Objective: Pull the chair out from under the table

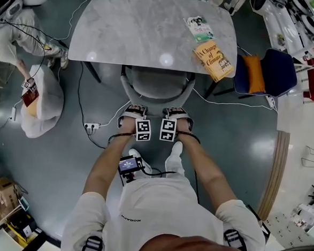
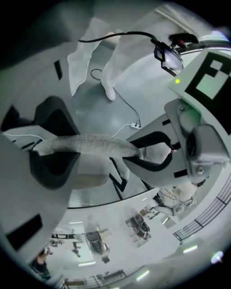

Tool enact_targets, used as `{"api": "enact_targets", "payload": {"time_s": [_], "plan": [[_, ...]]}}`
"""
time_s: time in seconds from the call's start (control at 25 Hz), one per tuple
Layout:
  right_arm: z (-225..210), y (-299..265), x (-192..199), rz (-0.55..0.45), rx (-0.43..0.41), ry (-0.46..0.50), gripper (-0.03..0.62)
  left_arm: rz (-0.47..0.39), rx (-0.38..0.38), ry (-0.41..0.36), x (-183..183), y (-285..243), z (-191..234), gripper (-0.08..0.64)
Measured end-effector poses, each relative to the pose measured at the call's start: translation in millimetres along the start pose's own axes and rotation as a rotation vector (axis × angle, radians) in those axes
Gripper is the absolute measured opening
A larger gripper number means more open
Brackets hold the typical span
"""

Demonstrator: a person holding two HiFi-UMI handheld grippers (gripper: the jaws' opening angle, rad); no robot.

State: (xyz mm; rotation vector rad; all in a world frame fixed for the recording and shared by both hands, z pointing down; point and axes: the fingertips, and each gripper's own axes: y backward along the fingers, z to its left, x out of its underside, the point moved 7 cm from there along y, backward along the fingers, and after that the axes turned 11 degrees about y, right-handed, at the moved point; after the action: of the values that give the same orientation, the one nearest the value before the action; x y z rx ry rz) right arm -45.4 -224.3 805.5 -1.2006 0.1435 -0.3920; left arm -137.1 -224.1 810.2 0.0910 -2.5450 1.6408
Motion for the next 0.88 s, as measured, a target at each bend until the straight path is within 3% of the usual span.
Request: {"api": "enact_targets", "payload": {"time_s": [0.88], "plan": [[8.2,5.9,-4.2,-0.004,-0.014,-0.004,0.08,0.009,-0.006,-0.006,-1.9,8.1,-9.3,0.081]]}}
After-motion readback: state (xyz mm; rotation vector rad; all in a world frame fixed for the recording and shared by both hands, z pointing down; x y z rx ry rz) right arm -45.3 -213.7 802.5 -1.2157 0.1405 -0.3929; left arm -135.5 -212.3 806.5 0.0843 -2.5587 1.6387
